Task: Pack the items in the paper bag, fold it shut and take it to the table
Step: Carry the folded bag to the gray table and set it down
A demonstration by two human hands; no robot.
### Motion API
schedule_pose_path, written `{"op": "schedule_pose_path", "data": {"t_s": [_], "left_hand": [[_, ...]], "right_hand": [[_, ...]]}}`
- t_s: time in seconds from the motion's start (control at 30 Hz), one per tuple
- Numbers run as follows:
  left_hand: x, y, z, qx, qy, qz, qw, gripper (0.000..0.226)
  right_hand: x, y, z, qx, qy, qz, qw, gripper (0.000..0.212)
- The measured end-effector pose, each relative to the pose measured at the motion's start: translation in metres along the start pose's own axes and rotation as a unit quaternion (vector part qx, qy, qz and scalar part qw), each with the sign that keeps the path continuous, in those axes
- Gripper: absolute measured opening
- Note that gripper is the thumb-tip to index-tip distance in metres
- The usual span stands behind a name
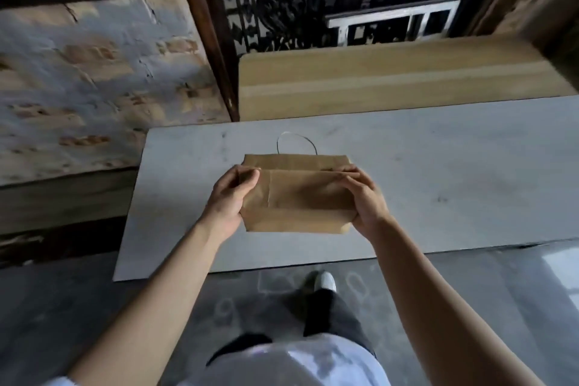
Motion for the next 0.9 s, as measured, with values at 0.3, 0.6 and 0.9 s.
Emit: {"op": "schedule_pose_path", "data": {"t_s": [0.3, 0.6, 0.9], "left_hand": [[0.086, 0.011, -0.002, 0.289, 0.060, -0.074, 0.953, 0.009], [0.072, 0.078, -0.042, 0.573, 0.270, -0.105, 0.766, 0.013], [0.088, 0.018, -0.023, 0.531, 0.180, -0.091, 0.823, 0.011]], "right_hand": [[0.101, -0.025, -0.011, -0.129, 0.050, 0.110, 0.984, 0.015], [0.095, 0.036, 0.037, -0.612, -0.235, 0.180, 0.733, 0.010], [0.120, -0.002, 0.015, -0.608, -0.113, 0.221, 0.754, 0.009]]}}
Point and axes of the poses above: each hand's wrist, its own x-axis towards the middle knuckle, its own y-axis out of the palm, z = x × y, the point moved 10 cm from there along x, towards the middle knuckle, and after that the axes turned 9 degrees about -y, right-handed, at the moved point
